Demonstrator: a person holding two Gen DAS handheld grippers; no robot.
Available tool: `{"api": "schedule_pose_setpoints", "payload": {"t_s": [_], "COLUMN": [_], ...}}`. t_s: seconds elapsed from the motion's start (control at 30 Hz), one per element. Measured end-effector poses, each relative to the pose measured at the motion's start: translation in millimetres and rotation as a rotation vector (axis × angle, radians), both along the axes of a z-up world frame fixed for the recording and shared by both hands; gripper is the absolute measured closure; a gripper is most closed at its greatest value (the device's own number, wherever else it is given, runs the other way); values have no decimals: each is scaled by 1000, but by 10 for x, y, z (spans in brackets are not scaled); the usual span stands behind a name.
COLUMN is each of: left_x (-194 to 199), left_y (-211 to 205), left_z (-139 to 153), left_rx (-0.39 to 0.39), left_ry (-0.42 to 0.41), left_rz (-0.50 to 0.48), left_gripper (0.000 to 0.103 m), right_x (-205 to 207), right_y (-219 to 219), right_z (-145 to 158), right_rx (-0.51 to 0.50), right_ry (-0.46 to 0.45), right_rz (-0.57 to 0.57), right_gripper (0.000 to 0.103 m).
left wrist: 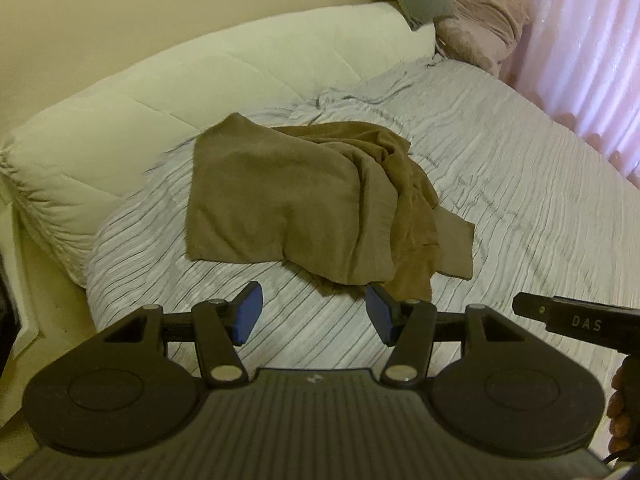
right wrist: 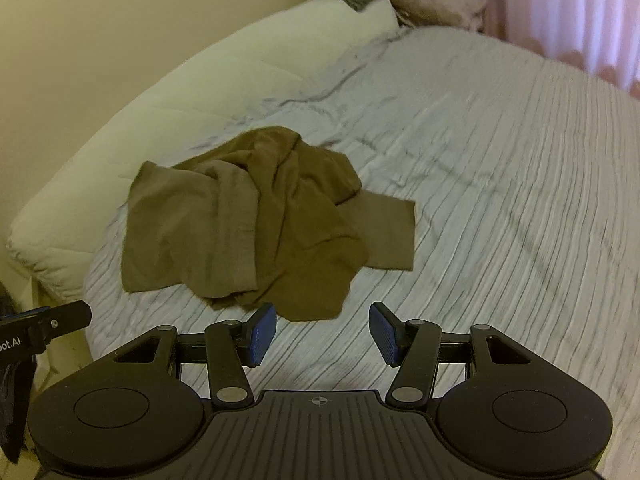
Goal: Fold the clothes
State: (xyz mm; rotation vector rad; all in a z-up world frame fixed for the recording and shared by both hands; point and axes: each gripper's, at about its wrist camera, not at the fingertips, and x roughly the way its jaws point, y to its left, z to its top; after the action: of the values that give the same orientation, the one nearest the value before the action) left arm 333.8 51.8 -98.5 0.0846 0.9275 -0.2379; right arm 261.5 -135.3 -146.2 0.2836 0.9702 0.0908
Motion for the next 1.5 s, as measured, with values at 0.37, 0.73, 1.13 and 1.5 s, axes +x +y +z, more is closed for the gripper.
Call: {"api": "schedule_pose_setpoints", "payload": {"t_s": [0.37, 0.73, 1.13, 1.5], "left_x": [556, 568, 515, 742], "left_y": [-112, -598, -658, 550], "left_z": [-689, -1320, -1485, 394], "left_rx": [-79, 249, 398, 10], "left_ry": [143, -62, -254, -521], "left_rz": [-42, -312, -520, -53], "left_gripper": [51, 52, 97, 101], "right_x": [339, 519, 504, 399], "right_y": [-295, -517, -721, -600], "right_z": [-381, -734, -826, -621], "right_rx": [19, 44, 53, 84], "right_ry": [125, 228, 272, 227], "right_rz": [-103, -156, -207, -179], "right_gripper": [48, 48, 48, 48]}}
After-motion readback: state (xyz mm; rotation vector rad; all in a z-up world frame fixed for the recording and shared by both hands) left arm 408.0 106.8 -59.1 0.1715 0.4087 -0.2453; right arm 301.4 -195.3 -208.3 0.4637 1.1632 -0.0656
